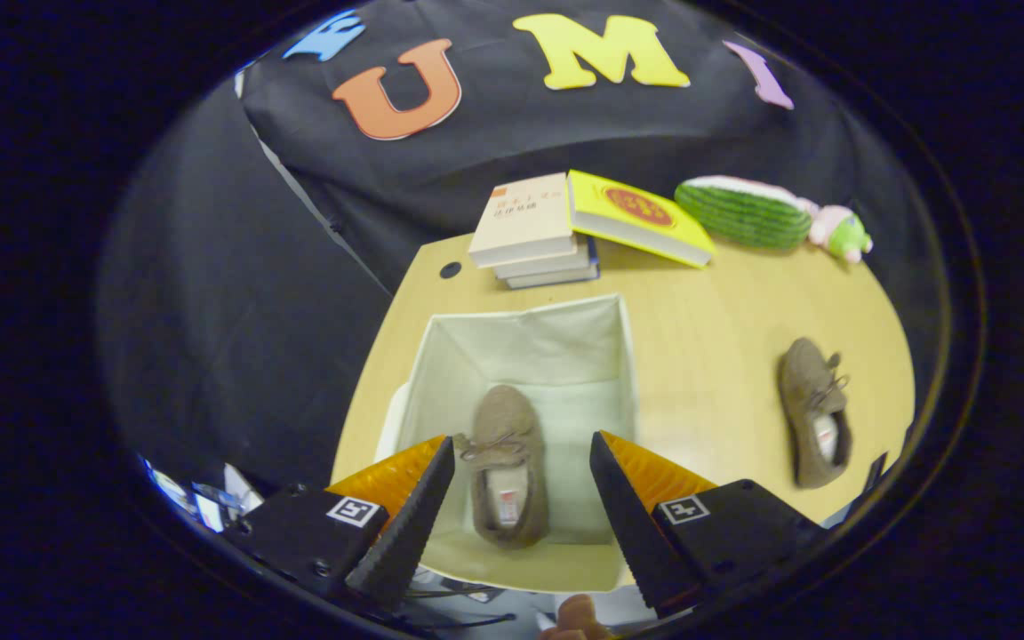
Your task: Open the storage box then place both shoes into the box .Put the left shoe in first, then the right shoe, with the right side of both shoes facing outward in a uniform manner.
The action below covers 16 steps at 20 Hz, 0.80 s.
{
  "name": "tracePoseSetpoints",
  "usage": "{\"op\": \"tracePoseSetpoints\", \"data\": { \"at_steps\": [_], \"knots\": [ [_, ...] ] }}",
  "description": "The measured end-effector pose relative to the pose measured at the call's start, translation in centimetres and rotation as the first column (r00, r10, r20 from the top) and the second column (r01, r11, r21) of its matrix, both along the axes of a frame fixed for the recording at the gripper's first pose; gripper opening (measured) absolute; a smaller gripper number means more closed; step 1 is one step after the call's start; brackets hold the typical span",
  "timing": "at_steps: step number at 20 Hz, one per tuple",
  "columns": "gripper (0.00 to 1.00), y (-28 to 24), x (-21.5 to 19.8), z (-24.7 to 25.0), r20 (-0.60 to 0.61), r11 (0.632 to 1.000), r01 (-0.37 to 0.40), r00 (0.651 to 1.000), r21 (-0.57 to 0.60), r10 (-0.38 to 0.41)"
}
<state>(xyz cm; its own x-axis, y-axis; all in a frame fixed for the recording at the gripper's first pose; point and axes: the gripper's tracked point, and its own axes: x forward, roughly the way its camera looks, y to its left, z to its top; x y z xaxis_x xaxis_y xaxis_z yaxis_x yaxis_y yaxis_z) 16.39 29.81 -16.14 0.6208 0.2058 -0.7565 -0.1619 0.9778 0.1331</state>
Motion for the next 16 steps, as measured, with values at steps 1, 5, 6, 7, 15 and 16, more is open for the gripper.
{"op": "tracePoseSetpoints", "data": {
  "at_steps": [1,5,6,7,15,16],
  "knots": [
    [0.99,-1.3,-0.3,0.6,0.008,0.999,-0.007,1.0,-0.036,0.007],
    [1.0,-8.8,-0.9,1.4,-0.018,0.992,0.02,1.0,-0.127,-0.022],
    [1.0,-10.7,-1.0,1.1,-0.036,0.992,0.031,0.999,-0.126,-0.036],
    [1.0,-12.9,-1.2,0.5,-0.055,0.989,0.048,0.997,-0.137,-0.056],
    [0.99,-28.8,0.0,-5.6,-0.192,0.964,0.167,0.959,-0.209,-0.208],
    [0.99,-30.6,0.3,-6.3,-0.186,0.955,0.164,0.959,-0.248,-0.213]
  ]
}}
